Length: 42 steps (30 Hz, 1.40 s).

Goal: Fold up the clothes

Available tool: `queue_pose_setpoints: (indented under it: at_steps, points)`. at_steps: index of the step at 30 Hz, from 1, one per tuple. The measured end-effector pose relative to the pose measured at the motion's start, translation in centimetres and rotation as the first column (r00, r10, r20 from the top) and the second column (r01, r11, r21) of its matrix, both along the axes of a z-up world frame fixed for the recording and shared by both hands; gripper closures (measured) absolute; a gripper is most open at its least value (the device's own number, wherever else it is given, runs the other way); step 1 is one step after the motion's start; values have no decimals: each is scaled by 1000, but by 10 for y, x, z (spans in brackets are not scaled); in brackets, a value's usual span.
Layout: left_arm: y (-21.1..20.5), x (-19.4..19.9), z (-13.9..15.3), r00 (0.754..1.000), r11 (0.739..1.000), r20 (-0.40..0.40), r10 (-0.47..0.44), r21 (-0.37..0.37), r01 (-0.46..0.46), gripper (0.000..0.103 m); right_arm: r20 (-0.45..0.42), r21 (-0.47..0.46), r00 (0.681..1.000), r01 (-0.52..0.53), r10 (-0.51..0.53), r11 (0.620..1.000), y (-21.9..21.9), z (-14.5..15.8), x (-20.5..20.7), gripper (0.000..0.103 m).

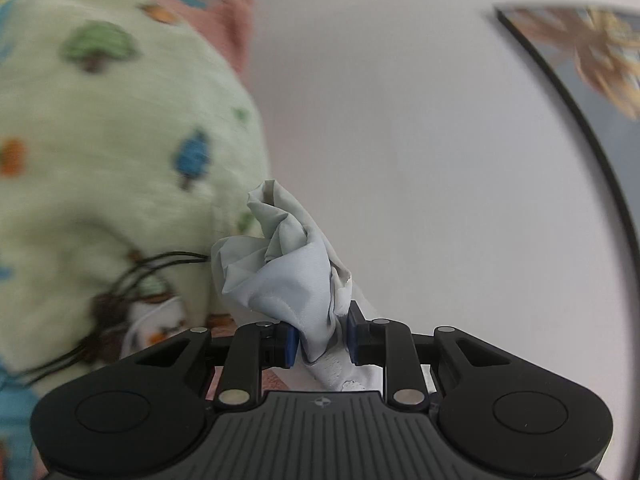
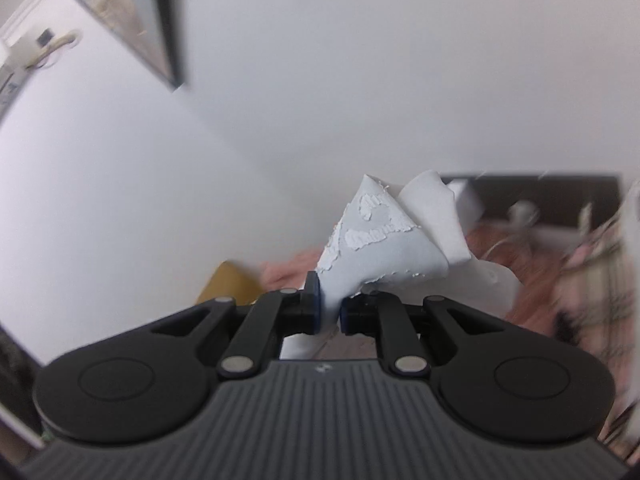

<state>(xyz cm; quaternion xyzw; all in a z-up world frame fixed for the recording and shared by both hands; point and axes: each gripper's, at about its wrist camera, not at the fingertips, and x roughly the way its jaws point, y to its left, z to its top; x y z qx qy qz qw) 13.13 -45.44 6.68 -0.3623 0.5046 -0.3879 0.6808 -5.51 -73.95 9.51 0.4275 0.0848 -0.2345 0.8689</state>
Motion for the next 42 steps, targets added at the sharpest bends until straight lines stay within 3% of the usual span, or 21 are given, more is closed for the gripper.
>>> queue_pose_setpoints:
  at_steps: [5, 12, 15, 18, 20, 22, 25, 26, 32, 42]
  points:
    - [-34, -9, -44, 989, 993, 85, -121, 25, 119, 78, -90, -24, 995, 36, -38, 999, -18, -50, -20, 90]
    - [11, -33, -86, 950, 966, 204, -238, 154, 210, 78, -192, -1, 981, -6, 6, 1000, 22, -105, -53, 90]
    - [30, -46, -95, 947, 964, 209, -242, 166, 210, 75, -235, -10, 972, -16, 13, 1000, 42, -121, -62, 89]
    - [38, -60, -89, 928, 957, 277, -248, 217, 191, 71, -277, -17, 961, -25, 20, 1000, 62, -136, -71, 85]
    - [42, -69, -73, 914, 951, 314, -258, 247, 184, 65, -313, -18, 949, -37, 29, 999, 72, -125, -69, 77]
    - [46, -77, -57, 897, 945, 352, -269, 274, 176, 41, -357, -52, 933, -65, 42, 997, 82, -114, -70, 63]
    - [58, -97, -24, 848, 947, 457, -269, 284, 147, 17, -386, -107, 921, -97, 48, 989, 101, -97, -79, 25]
    - [63, -103, -13, 828, 948, 492, -269, 287, 137, 15, -385, -128, 921, -112, 55, 985, 107, -90, -82, 20]
    - [97, -150, 42, 707, 941, 647, -285, 330, 78, 6, -368, -250, 927, -178, 76, 952, 148, -49, -103, 22]
    - [161, -229, 98, 561, 949, 786, -258, 315, -5, 1, -305, -432, 950, -196, 61, 880, 215, 8, -151, 22]
